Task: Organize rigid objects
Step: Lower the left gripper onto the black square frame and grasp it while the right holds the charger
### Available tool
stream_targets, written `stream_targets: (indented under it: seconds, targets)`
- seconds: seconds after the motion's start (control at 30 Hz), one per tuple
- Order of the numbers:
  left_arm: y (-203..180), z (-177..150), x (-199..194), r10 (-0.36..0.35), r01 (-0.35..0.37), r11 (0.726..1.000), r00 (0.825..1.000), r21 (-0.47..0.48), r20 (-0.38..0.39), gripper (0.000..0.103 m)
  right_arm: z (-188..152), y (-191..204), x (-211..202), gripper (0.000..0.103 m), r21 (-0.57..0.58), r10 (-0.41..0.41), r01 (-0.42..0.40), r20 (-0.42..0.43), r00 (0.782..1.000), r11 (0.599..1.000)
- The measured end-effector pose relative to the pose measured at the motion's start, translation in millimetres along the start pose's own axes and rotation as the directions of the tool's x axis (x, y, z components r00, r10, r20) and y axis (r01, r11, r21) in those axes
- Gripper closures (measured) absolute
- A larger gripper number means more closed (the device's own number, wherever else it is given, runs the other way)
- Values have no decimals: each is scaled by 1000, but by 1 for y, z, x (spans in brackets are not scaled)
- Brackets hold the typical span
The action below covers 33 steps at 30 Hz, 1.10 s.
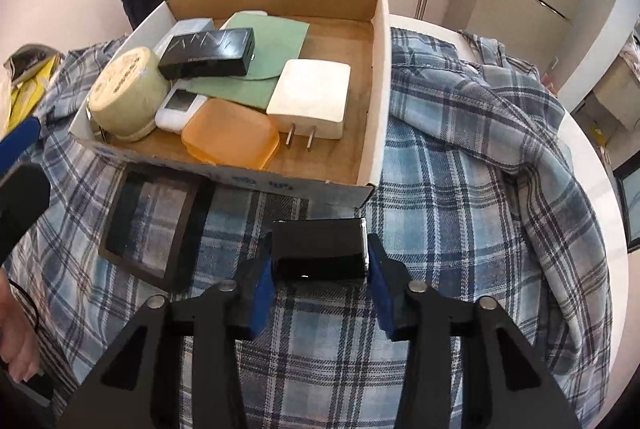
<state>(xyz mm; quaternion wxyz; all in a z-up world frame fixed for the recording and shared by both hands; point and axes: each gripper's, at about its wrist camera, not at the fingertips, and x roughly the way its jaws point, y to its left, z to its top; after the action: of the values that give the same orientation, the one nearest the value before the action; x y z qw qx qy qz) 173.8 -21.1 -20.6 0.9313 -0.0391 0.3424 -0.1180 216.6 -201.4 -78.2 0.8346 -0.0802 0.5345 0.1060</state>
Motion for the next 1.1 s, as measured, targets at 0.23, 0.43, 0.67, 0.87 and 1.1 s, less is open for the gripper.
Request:
stream_targets:
  seconds: [0.23, 0.43, 0.67, 0.87, 1.1]
  targets:
    - [-2, -1, 3, 20, -20, 1000, 1000, 11, -8, 0, -3, 2, -1, 63, -3, 16, -16, 28, 999, 1000]
    - [-4, -3, 10, 49, -48, 999, 998, 23, -41, 0, -7, 3, 0, 62, -22, 22, -21, 48, 999, 1000]
    - [-12, 2, 19, 99, -95, 995, 985, 33, -141, 6, -5, 0, 0, 62, -54, 34, -32, 39, 999, 998]
    - [-18, 7, 42, 39, -47, 999, 953, -21, -300, 28, -4, -2, 0, 62, -49, 36, -35, 37, 999, 998]
    - [-20, 3, 61, 57, -74, 997, 919, -28, -390, 38, -3, -2, 1, 62, -51, 35, -34, 36, 999, 998]
